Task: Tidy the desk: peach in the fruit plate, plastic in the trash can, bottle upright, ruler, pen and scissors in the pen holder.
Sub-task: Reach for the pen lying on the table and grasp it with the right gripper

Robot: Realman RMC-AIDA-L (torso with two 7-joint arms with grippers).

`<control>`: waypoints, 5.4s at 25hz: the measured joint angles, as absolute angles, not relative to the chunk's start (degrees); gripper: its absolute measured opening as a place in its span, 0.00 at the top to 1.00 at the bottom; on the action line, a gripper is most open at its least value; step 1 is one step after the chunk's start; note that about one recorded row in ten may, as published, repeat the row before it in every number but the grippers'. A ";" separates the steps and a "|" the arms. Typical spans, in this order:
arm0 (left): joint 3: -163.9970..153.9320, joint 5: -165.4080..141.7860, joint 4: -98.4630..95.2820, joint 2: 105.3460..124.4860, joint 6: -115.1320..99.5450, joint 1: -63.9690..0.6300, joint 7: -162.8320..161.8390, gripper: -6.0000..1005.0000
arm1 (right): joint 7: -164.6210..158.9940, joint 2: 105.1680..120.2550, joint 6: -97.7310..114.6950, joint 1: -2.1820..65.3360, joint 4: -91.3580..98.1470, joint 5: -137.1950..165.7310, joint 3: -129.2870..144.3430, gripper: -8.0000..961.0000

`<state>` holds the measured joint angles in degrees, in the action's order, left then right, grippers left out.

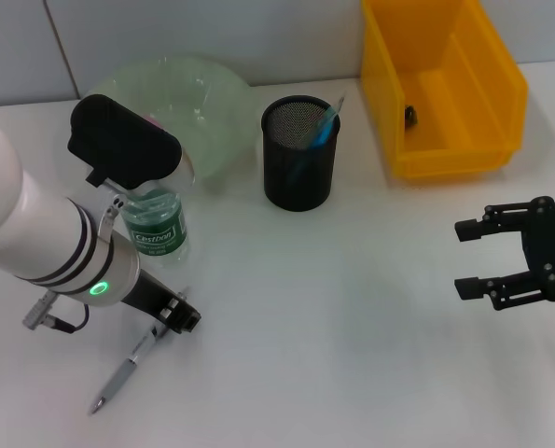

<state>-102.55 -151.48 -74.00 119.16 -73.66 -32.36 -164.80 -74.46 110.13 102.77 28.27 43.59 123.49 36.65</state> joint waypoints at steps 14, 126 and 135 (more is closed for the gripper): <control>-102.30 -151.62 -73.95 119.13 -73.59 -32.34 -164.82 0.56 | -74.35 110.12 102.92 28.18 43.59 123.49 36.65 0.18; -101.31 -151.14 -75.71 118.99 -73.76 -32.96 -163.02 0.72 | -74.42 110.21 103.36 27.66 44.29 123.66 36.56 0.18; -100.92 -151.69 -73.87 118.91 -73.60 -33.20 -163.19 0.51 | -74.46 110.21 103.36 27.69 44.29 123.66 36.56 0.18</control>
<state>-100.92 -151.69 -73.87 118.91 -73.60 -33.20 -163.19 -74.46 110.21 103.36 27.69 44.29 123.66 36.56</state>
